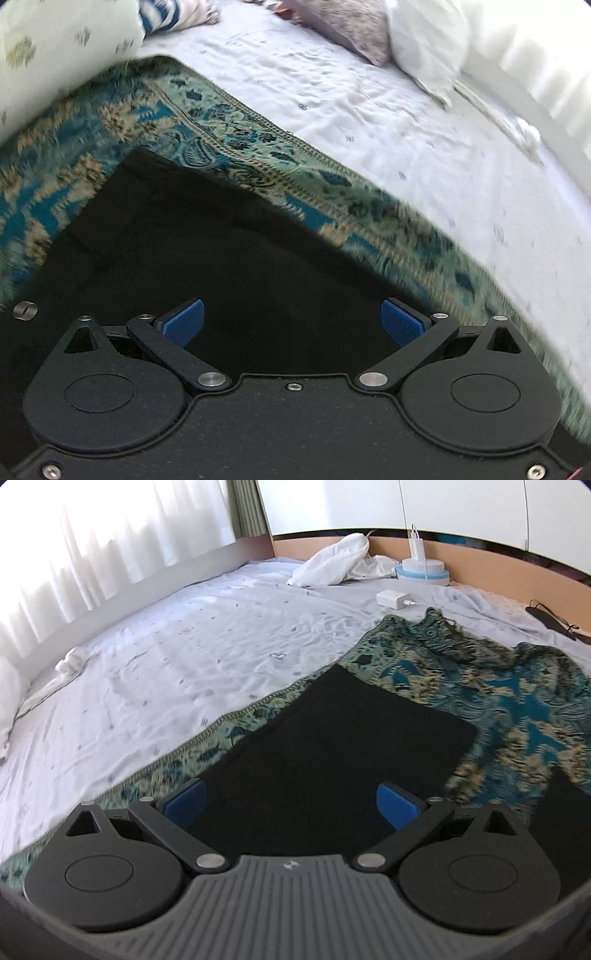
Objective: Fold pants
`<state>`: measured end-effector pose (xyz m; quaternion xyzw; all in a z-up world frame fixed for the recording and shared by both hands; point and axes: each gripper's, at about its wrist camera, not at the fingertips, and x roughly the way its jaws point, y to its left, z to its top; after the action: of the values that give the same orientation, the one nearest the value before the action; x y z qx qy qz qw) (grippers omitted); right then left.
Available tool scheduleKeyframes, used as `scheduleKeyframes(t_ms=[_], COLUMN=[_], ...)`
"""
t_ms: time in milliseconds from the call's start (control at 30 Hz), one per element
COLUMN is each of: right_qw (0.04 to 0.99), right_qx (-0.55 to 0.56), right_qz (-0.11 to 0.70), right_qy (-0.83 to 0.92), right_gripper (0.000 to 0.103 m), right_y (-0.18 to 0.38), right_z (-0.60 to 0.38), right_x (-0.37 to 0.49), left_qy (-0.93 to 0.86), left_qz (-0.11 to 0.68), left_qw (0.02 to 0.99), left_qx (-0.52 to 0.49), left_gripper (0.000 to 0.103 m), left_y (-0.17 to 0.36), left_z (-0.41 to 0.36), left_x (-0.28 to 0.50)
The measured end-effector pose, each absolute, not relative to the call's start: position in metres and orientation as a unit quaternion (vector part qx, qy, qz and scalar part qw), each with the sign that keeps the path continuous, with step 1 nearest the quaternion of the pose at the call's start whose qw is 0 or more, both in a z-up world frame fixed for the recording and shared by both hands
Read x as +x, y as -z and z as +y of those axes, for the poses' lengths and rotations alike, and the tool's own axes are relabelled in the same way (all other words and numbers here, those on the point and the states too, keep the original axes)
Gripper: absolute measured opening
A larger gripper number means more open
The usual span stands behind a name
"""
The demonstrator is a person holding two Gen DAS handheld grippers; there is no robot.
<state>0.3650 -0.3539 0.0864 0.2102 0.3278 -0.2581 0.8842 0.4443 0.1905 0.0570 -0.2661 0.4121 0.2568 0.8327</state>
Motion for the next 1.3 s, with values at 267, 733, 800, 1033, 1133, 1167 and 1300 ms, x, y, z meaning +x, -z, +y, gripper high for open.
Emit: scheduleKeyframes(t_ms=[267,733,800,1033,1133,1167,1300], right_qw=[0.855,0.818,0.820,0.815,0.815,0.816,0.794], right_qx=[0.211,0.226,0.191,0.125,0.131,0.133,0.122], right_qz=[0.349,0.366,0.370,0.377,0.372,0.371,0.373], right_qy=[0.320,0.381,0.394,0.422,0.426,0.423,0.465], right_gripper=[0.103,0.103,0.103,0.097,0.074,0.070,0.008], right_y=[-0.051,-0.006,-0.001,0.011,0.005,0.003,-0.004], right_z=[-0.352,-0.354,-0.349,-0.334,-0.336,-0.336,-0.337], right_x=[0.428,0.499,0.509,0.524,0.520,0.519,0.511], left_qy=[-0.360,-0.432,-0.433,-0.436,-0.423,-0.420,-0.413], left_qz=[0.376,0.387,0.386,0.379,0.367,0.363,0.353], left_qw=[0.794,0.784,0.784,0.792,0.809,0.815,0.826], left_qx=[-0.313,-0.222,-0.221,-0.197,-0.175,-0.166,-0.150], left_gripper=[0.103,0.103,0.103,0.102,0.082,0.074,0.023], left_y=[-0.027,-0.010,-0.010,-0.008,-0.010,-0.012,-0.020], left_z=[0.188,0.168,0.168,0.161,0.155,0.152,0.146], left_x=[0.482,0.510,0.511,0.512,0.507,0.505,0.495])
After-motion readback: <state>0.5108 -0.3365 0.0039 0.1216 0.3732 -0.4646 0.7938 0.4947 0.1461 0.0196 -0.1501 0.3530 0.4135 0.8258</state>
